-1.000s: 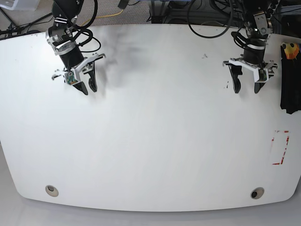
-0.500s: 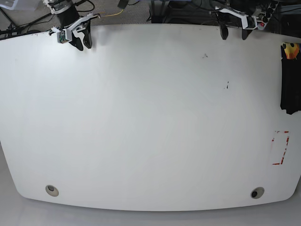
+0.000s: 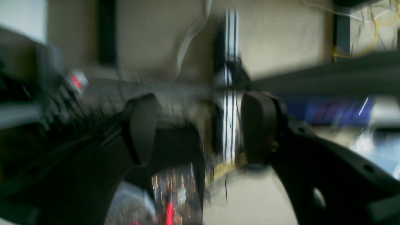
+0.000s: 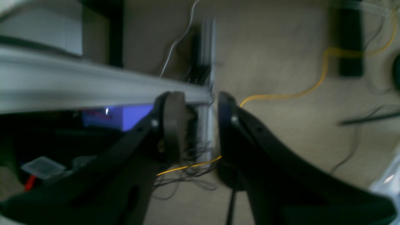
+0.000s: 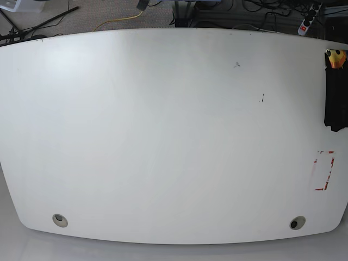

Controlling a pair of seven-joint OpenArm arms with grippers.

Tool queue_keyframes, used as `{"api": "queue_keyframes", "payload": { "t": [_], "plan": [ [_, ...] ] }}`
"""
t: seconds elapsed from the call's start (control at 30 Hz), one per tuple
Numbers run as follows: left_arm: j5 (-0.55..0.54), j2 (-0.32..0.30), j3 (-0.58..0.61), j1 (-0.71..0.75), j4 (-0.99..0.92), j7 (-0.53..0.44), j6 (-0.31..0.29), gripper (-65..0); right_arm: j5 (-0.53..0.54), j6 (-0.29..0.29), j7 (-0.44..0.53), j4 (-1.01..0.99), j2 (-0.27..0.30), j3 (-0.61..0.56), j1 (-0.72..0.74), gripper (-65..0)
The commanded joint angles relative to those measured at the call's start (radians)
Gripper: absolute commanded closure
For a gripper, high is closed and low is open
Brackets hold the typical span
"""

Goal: Fold the T-shirt properly

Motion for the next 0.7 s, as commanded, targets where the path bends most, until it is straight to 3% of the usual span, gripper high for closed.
{"api": "queue_keyframes", "payload": {
  "t": [0.0, 0.2, 0.33, 0.5, 0.67],
  "plan": [
    [0.000, -0.041, 0.034, -0.048, -0.149, -0.009, -0.001, -38.5, 0.009, 0.006, 0.058, -0.091, 0.004, 0.003, 0.018, -16.5],
    [0.006, -0.067, 0.055, -0.235, -0.453, -0.006, 0.001, -38.3, -0.127, -0.002, 0.144, -0.327, 0.001, -0.075, 0.133, -16.5],
    [0.008, -0.093, 0.059, -0.359, -0.656, -0.006, 0.001, -38.3, -0.224, -0.074, 0.157, -0.478, -0.033, -0.104, 0.222, -16.5],
    [0.016, -0.101, 0.060, -0.498, -0.880, -0.006, 0.002, -38.3, -0.290, -0.124, 0.157, -0.622, -0.039, -0.142, 0.334, -16.5],
    [0.109, -0.101, 0.055, -0.633, -1.073, -0.006, 0.004, -38.8, -0.338, -0.204, 0.154, -0.788, -0.034, -0.189, 0.456, -16.5]
  ]
}}
